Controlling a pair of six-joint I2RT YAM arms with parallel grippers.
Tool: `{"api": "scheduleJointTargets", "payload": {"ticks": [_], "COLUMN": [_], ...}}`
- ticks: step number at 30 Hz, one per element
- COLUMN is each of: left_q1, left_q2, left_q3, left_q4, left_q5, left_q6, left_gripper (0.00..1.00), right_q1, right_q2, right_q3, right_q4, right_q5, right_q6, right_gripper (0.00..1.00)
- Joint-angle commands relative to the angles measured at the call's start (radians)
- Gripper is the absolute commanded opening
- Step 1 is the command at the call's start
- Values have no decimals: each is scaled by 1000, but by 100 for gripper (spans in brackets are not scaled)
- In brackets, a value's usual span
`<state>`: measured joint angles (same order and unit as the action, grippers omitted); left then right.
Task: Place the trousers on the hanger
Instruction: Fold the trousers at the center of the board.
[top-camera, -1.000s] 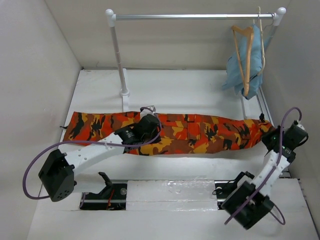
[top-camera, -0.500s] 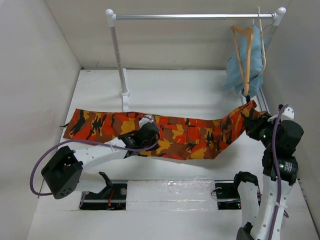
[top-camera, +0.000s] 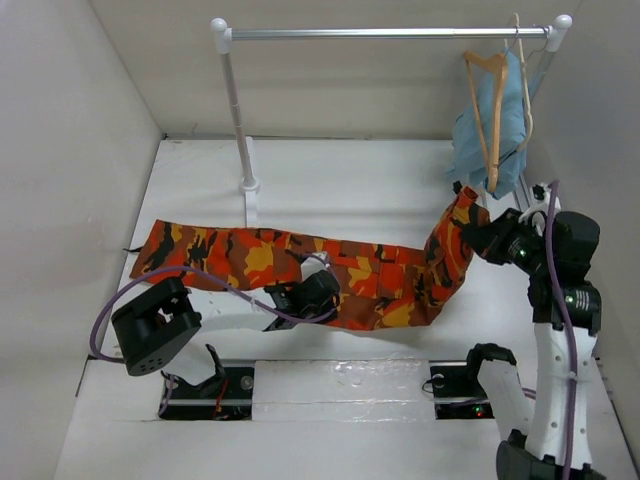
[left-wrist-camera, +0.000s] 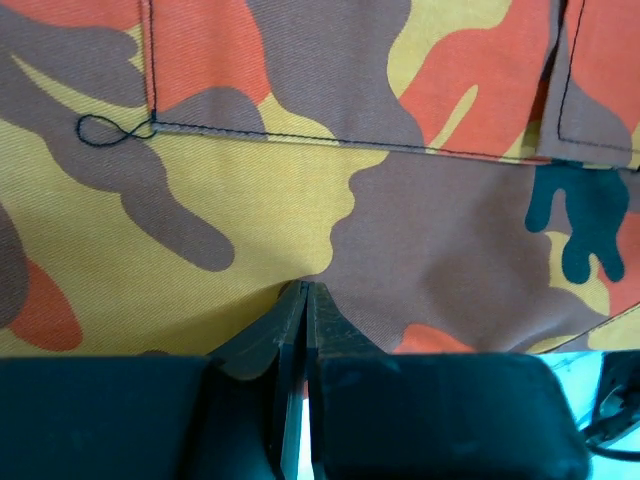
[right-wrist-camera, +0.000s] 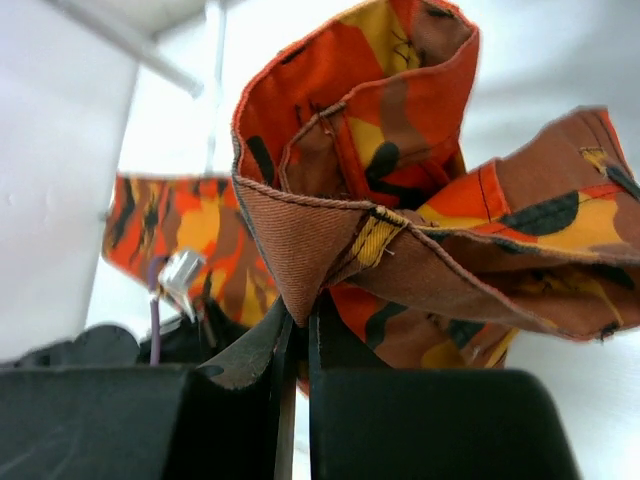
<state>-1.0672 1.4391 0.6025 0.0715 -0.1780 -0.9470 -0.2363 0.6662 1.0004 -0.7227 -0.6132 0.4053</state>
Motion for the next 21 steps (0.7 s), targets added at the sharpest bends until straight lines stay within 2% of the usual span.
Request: {"api": "scheduleJointTargets", "payload": {"ticks": [1, 3, 6, 11, 13, 14, 15, 16, 17, 18, 19, 21], "left_q1": [-34, -34, -34, -43, -43, -57, -57, -83, -94, -103, -112, -126], "left_q2": [29, 9, -16, 21, 43, 67, 78, 105, 124, 139, 156, 202], "left_q3": [-29, -29, -18, -4, -1, 3, 25, 39, 57, 92, 109, 150], "left_q4": [-18, -36, -53, -59, -55, -46, -44, -42, -45, -50, -59, -58], "left_q5": [-15, -24, -40, -52, -46, -44, -52, -57, -61, -72, -77, -75], "left_q6": [-73, -81, -78, -96, -110, -122, -128, -133, -137, -148, -156, -176], "left_gripper": [0, 0, 0, 0, 0, 0, 0, 0, 0, 0, 0, 0], "right_q1": [95, 156, 166, 175, 288, 357, 525, 616, 699, 756, 802, 802], "right_q2": [58, 90, 136, 200, 246, 266, 326, 363, 406, 445, 508, 529], "right_q3": [174, 242, 336, 282, 302, 363, 403, 441, 484, 588, 624, 633], "right_q4": [74, 48, 43, 75, 104, 121, 124, 118, 96, 69, 48, 74], "right_q5": [-31, -2, -65, -111, -4, 63, 138, 303, 388, 456, 496, 484], "right_q6": [-40, -58, -85, -166, -165, -158, -161, -160, -160, -174, -175, -177], "right_gripper": [0, 0, 0, 0, 0, 0, 0, 0, 0, 0, 0, 0]}}
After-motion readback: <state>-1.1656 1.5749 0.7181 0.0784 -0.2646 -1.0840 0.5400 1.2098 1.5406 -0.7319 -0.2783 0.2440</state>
